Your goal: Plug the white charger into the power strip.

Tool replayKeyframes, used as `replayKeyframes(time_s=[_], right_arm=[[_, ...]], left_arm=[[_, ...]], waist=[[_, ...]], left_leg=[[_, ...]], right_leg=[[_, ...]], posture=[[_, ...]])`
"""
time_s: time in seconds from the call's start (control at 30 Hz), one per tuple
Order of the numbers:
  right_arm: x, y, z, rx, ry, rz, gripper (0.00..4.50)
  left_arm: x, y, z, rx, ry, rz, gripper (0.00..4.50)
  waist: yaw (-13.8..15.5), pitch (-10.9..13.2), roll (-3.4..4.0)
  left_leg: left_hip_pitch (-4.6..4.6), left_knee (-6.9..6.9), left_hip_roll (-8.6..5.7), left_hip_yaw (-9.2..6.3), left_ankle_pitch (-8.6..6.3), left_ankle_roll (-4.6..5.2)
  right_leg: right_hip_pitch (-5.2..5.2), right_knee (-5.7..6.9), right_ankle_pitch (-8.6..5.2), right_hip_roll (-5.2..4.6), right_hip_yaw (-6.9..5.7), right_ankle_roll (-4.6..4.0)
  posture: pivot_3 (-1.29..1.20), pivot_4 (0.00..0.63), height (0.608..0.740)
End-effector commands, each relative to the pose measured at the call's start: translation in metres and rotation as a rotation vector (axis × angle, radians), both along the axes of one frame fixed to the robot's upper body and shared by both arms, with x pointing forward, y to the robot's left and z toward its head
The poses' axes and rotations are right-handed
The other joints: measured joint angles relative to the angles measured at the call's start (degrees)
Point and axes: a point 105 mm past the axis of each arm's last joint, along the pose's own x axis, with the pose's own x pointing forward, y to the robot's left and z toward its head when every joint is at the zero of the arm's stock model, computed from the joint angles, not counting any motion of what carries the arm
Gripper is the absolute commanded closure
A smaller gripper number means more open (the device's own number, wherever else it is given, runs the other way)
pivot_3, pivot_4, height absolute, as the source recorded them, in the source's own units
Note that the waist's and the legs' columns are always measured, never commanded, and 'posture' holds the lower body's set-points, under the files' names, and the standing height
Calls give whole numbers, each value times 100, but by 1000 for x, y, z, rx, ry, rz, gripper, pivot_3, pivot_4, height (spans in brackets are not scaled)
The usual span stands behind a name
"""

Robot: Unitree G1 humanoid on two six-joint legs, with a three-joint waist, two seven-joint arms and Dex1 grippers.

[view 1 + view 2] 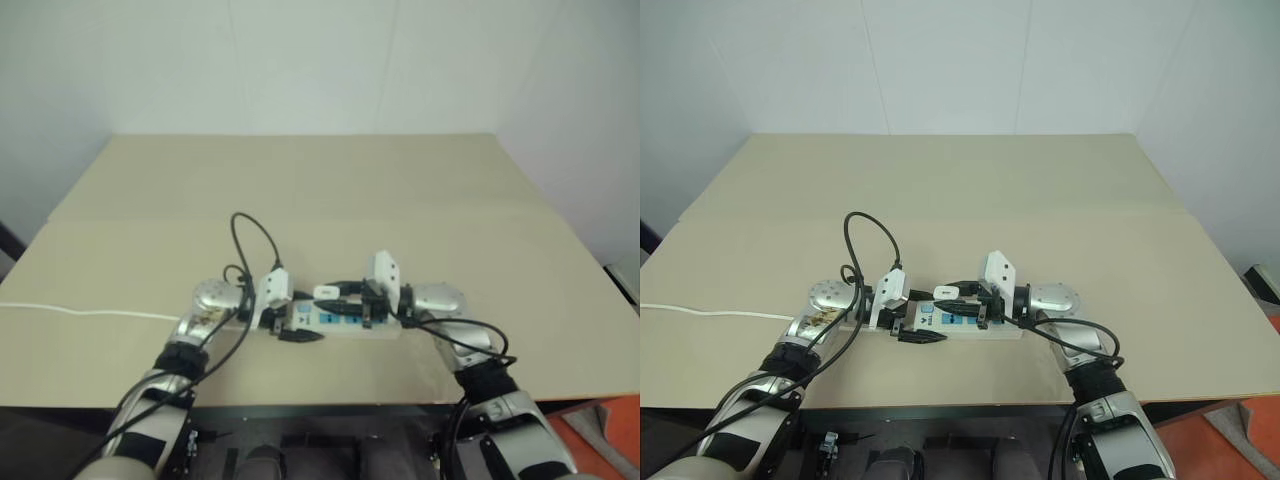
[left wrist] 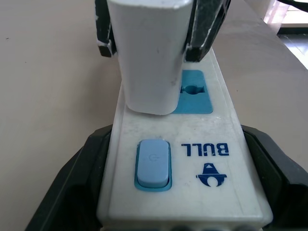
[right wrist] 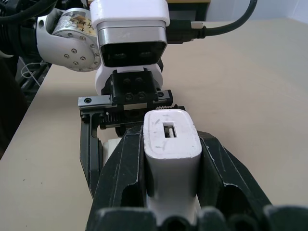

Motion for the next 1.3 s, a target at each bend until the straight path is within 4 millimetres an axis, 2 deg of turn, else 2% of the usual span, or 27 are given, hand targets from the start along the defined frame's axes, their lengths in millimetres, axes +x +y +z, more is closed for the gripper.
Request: replayKeyframes(time_s=[0.03,0.23,0.77,1.17,1.3], right_arm=[[5,-3,-2,-19,-12,-5,3367],[10,-15,-15,-35,27,-20,3367],[9,-46,-45,-162,234,-40,3367],[2,-57,-55,-180,260,-66,3367],[3,-53,-55,-183,257,-64,3367]], left_arm=[[-5,14,-20,80,57,19,1184],[-7,13,-20,76,56,17,1184],[-9,17,-20,85,53,22,1184],[-9,18,-20,88,56,25,1184],[-8,18,-20,88,56,27,1184]], waist=[[-13,0,0],[-30,-1,1],[-6,-5,5],[48,-6,6],[49,-7,6]], left_leg=[[2,0,0,0,0,0],[9,0,0,-1,0,0],[8,-6,-2,0,-1,-1],[6,-9,-2,0,-3,-2],[6,-9,-2,0,-4,-3]], right_leg=[[2,0,0,0,0,0],[9,0,0,0,0,0],[10,-7,0,-4,-1,-3],[9,-11,-4,-4,-1,1],[9,-12,-5,-5,-1,1]], posture=[[0,150,740],[0,150,740],[0,150,740],[0,150,740],[0,150,740]])
